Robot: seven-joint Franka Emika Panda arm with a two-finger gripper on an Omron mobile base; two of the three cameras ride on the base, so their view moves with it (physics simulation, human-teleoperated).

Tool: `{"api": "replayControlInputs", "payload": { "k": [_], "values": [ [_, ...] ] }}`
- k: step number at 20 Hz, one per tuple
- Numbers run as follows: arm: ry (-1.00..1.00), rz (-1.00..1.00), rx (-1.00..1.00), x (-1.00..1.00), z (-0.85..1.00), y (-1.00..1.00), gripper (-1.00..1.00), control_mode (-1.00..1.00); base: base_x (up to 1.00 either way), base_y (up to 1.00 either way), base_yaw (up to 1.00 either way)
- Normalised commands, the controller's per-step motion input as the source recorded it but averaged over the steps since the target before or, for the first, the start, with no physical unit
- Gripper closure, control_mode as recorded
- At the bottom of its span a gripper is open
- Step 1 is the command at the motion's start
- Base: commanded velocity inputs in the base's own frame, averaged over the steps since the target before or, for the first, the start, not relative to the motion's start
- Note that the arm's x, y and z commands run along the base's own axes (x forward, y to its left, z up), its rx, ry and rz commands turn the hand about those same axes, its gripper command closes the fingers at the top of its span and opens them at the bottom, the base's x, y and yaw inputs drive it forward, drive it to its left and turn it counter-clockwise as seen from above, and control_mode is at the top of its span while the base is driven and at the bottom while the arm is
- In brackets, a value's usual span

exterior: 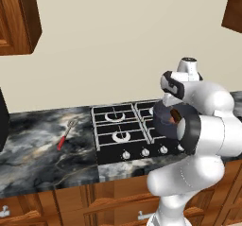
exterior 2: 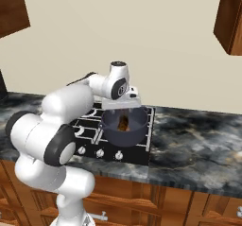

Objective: Put the sweet potato and onion in the pot. Retrieve the spatula and lightly stir the vegetables in the pot.

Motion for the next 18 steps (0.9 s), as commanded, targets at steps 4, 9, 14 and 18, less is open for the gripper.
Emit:
{"api": "replayControlInputs", "payload": {
  "k": [4,9,14,18],
  "values": [
    [0.00,0.04,0.00,-0.67,0.52,0.75,-1.00,-1.00,0.00,0.00,0.00],
    [0.00,0.01,-0.01,-0.13,0.06,1.00,-1.00,-1.00,0.00,0.00,0.00],
    [0.00,0.00,-0.02,0.06,-0.05,1.00,-1.00,-1.00,0.00,0.00,0.00],
    [0.05,0.00,-0.02,0.04,-0.03,1.00,-1.00,-1.00,0.00,0.00,0.00]
  ]
}}
